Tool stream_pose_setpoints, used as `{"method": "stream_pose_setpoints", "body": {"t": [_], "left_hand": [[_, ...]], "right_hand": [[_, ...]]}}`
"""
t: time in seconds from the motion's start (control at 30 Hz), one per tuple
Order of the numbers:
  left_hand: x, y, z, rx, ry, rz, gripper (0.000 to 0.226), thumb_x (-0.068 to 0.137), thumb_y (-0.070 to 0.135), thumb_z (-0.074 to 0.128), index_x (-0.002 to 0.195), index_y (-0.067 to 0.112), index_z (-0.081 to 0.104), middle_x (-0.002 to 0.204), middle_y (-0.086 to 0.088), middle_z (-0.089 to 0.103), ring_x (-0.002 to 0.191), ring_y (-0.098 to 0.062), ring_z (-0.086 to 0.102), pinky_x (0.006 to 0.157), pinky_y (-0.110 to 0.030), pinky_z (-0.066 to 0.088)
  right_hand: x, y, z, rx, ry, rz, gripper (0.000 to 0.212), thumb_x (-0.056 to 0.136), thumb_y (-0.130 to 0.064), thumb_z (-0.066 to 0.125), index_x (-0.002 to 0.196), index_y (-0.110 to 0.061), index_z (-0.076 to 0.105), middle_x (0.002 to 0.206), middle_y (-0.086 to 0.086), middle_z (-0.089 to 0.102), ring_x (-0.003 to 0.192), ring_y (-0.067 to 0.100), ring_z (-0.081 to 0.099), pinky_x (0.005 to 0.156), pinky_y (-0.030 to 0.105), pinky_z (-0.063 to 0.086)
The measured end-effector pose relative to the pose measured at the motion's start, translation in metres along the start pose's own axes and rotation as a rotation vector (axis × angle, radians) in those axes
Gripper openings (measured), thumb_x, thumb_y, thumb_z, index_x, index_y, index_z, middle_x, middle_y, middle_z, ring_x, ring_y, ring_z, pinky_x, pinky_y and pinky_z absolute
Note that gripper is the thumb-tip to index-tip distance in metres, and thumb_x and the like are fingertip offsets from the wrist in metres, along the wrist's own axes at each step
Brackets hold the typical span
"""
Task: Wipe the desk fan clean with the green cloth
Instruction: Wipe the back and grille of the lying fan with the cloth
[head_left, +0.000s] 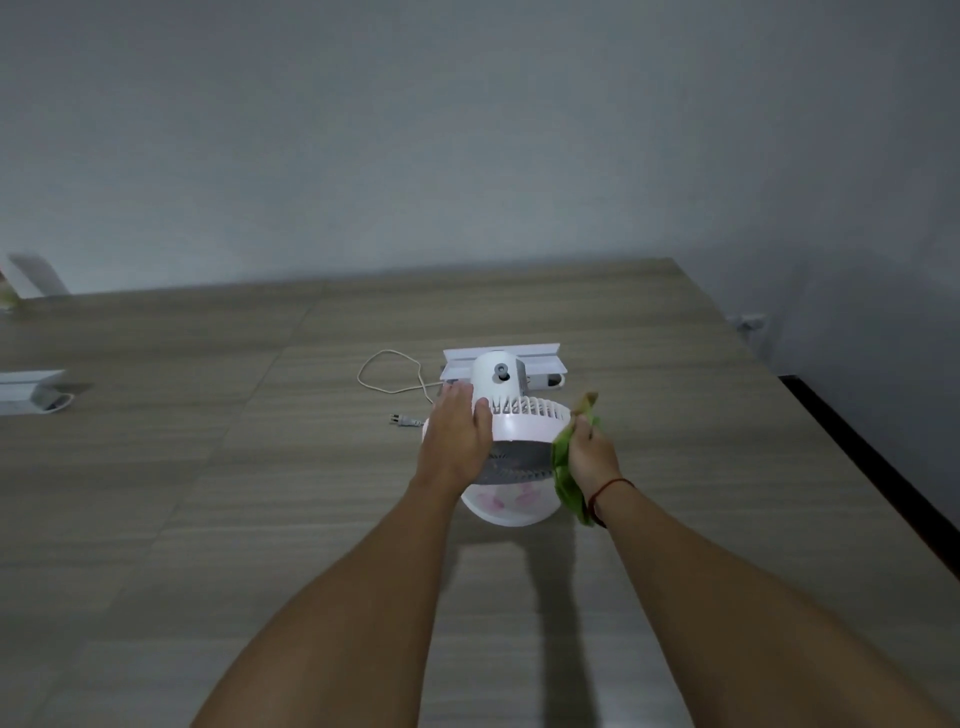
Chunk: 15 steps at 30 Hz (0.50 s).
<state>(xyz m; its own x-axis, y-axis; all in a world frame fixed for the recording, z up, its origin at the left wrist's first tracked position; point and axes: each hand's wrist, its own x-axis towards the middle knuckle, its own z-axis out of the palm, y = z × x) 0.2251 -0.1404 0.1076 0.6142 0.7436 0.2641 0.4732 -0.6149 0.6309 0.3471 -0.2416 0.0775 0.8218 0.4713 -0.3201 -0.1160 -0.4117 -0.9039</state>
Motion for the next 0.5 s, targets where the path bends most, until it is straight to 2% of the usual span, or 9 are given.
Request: {"method": "stream_pose_setpoints", "body": {"t": [0.13,0.2,0.3,0.37,0.43,0.5], "left_hand": [[0.003,-0.001,0.000,-0.003,0.012,0.038,0.027,0.100,0.012,0.037,0.101,-0.006,0.057,0.102,-0.019,0.059,0.102,-0.033,0.050,0.095,-0.045,0.040],[0.005,0.000,0.000,0.000,0.018,0.040,0.026,0.100,0.012,0.037,0.095,-0.005,0.057,0.097,-0.019,0.058,0.098,-0.033,0.050,0.092,-0.045,0.040],[0.010,-0.004,0.002,0.005,0.010,0.049,0.028,0.100,0.014,0.035,0.092,-0.002,0.056,0.096,-0.017,0.057,0.096,-0.031,0.049,0.090,-0.045,0.041],[0.011,-0.008,0.003,-0.007,0.007,0.044,0.029,0.101,0.016,0.034,0.096,-0.001,0.057,0.099,-0.015,0.059,0.098,-0.029,0.051,0.092,-0.044,0.042],[0.011,-0.010,0.005,-0.013,0.009,0.026,0.031,0.102,0.017,0.033,0.099,-0.002,0.057,0.101,-0.015,0.061,0.102,-0.029,0.053,0.098,-0.040,0.039],[0.011,-0.009,0.008,-0.012,0.013,0.022,0.031,0.102,0.017,0.033,0.101,-0.001,0.058,0.103,-0.016,0.062,0.105,-0.028,0.053,0.100,-0.038,0.037]], "right_hand": [[-0.011,-0.007,0.007,0.016,0.136,-0.271,0.041,0.102,-0.025,0.028,0.133,-0.012,0.052,0.130,0.018,0.057,0.117,0.032,0.055,0.098,0.034,0.043],[-0.019,-0.013,0.016,-0.038,0.182,-0.455,0.037,0.101,-0.022,0.034,0.131,-0.012,0.053,0.132,0.014,0.056,0.120,0.030,0.053,0.101,0.039,0.043],[-0.027,-0.021,0.028,-0.226,0.155,-0.660,0.040,0.101,-0.025,0.034,0.136,-0.016,0.050,0.139,0.007,0.052,0.130,0.025,0.046,0.108,0.046,0.036],[-0.027,-0.020,0.032,-0.310,0.145,-0.703,0.042,0.101,-0.028,0.034,0.139,-0.018,0.048,0.146,0.004,0.046,0.137,0.021,0.040,0.113,0.046,0.031],[-0.025,-0.014,0.032,-0.329,0.172,-0.646,0.045,0.101,-0.032,0.032,0.143,-0.019,0.044,0.153,0.002,0.037,0.142,0.019,0.032,0.117,0.045,0.026],[-0.019,-0.011,0.031,-0.278,0.206,-0.574,0.046,0.102,-0.033,0.031,0.144,-0.018,0.041,0.154,0.005,0.036,0.142,0.022,0.033,0.116,0.044,0.028]]}}
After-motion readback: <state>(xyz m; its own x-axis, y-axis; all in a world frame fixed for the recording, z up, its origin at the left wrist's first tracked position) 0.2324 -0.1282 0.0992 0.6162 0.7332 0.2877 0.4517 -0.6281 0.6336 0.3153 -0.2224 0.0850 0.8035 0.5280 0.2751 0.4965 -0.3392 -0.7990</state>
